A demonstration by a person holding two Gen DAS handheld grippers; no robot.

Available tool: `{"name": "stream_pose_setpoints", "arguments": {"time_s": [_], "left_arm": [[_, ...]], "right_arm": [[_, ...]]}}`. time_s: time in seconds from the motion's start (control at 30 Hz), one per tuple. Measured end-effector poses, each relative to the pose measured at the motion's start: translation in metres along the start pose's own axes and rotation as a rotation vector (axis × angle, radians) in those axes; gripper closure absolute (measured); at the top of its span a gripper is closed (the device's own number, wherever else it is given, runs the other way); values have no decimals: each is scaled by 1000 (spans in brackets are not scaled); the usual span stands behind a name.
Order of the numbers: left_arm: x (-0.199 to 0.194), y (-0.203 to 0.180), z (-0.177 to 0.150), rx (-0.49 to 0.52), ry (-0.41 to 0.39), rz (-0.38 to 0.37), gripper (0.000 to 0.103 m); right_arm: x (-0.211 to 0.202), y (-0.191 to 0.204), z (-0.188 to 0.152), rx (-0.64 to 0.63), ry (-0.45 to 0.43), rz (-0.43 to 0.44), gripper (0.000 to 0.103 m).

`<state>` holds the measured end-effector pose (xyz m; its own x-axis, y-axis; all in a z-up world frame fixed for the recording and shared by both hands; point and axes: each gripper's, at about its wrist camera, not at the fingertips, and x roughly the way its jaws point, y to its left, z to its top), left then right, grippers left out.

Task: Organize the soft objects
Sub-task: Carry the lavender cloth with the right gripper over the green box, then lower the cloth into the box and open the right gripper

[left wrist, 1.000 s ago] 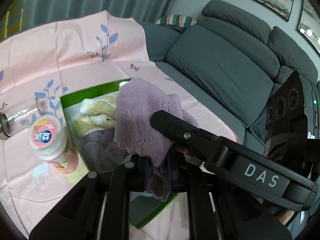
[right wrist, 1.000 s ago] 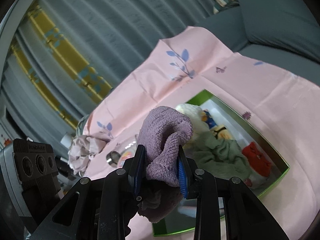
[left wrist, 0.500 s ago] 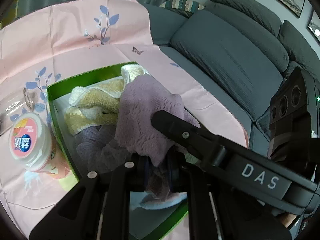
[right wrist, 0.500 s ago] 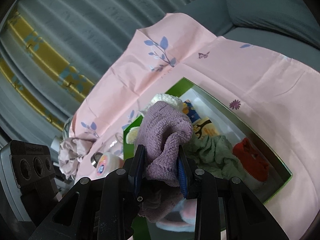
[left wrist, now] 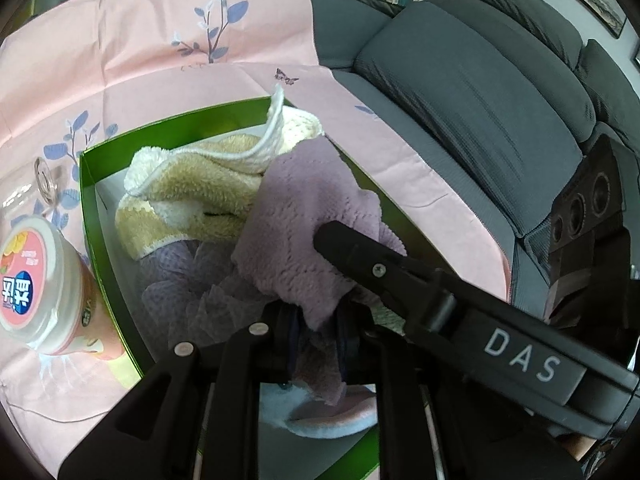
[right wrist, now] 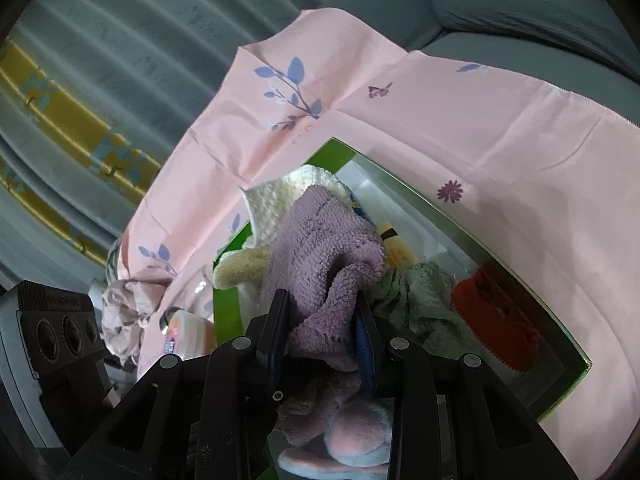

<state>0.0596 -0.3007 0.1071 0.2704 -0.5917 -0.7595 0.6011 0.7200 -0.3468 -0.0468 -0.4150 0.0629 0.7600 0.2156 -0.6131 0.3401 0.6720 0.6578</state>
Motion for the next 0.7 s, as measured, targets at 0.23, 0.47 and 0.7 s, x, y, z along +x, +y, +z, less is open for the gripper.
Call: {"name": "stream_pose_setpoints", "arguments": {"time_s": [0.23,0.47,0.7], "left_arm": [[10,5,2,-25,40,31,78],[15,10,-1,-49,55,41,68],[19,7,-2,-44,56,72,61]], "right_arm": [[4,-5,1,32,17,-51,70],[5,-5,2,42,27,-84,70],[4,-7,2,55,26,-104,70]]}}
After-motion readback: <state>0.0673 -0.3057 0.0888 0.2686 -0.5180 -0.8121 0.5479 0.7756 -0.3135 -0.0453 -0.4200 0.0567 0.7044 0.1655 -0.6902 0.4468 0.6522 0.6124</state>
